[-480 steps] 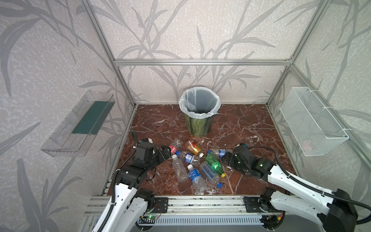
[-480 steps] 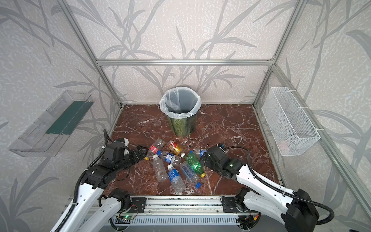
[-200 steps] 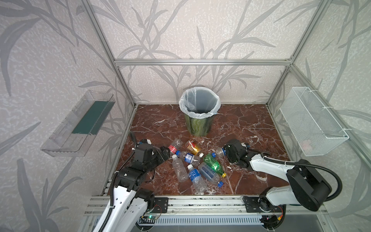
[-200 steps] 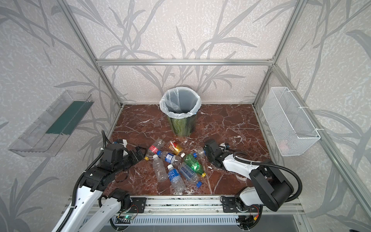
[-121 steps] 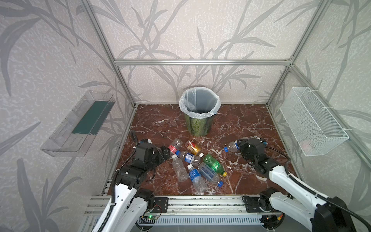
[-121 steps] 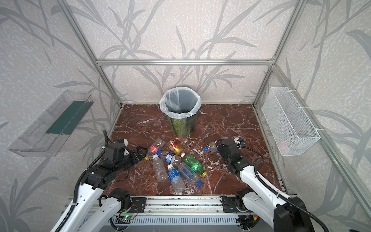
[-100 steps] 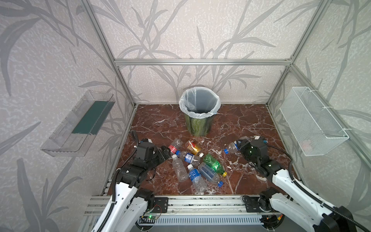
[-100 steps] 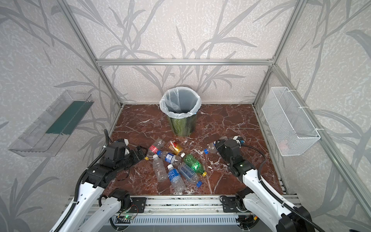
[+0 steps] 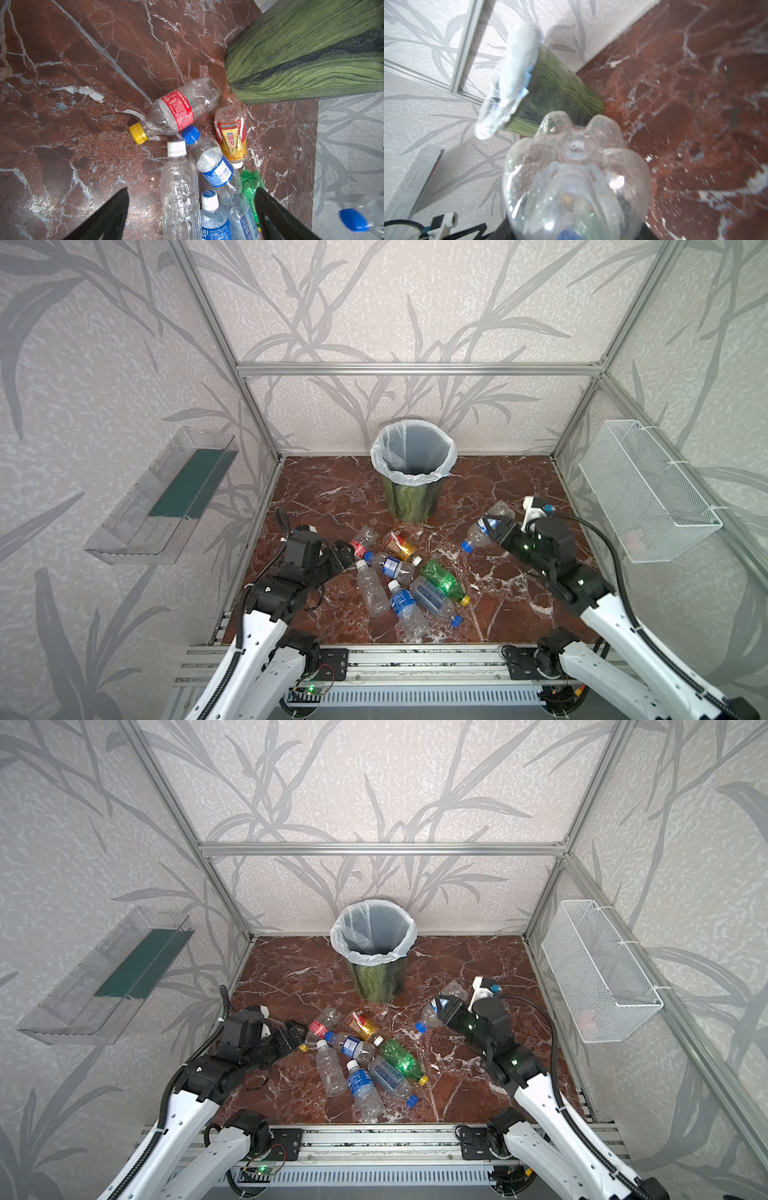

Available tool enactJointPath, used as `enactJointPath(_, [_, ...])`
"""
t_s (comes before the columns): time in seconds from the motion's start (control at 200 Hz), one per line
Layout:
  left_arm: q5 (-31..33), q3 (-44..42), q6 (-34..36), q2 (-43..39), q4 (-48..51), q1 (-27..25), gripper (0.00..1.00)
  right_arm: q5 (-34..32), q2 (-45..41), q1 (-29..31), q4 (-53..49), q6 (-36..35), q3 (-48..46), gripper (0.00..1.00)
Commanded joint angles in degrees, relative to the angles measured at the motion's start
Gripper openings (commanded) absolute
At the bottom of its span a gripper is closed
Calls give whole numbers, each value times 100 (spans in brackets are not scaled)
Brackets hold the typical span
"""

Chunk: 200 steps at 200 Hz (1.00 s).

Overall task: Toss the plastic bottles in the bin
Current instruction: 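Lift the blue-capped bottle with the right gripper and drop it into the bin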

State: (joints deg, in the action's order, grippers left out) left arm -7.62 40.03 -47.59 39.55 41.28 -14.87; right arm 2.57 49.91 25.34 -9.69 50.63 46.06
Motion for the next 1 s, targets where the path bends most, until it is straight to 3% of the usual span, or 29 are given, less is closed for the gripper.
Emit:
enactJointPath(0.0, [22,354,-22,40,-6,22,94,168,1130,126,593,-571,1807,59])
enactJointPath(0.065, [28,545,-26,91,47,28,94,-11,2154,288,-3,-915,3460,64])
enactJointPath(0.14, [56,761,-20,126,136,24,94,-27,3323,305,-1030,-916,5106,78])
enactJointPath(0.205, [95,922,6,103,245,28,94,-50,3738,300,-1399,-839,5561,86])
enactJointPath(0.245, [135,975,34,51,311,26,94,-144,3729,305,-1431,-815,5515,98])
enactJointPath(0.415, [285,926,136,-234,501,35,94,-612,2673,304,-1320,-970,4417,99])
enactJointPath(0.675, [99,97,-122,-611,287,37,94,-635,394,311,-1486,-540,881,96])
enactJointPath(0.825, [-8,-201,-193,-624,188,37,94,-425,-314,387,-1581,-152,-525,94])
enactJointPath(0.995, [-113,-333,-215,-647,189,37,93,-380,-687,627,-1594,134,-1309,92])
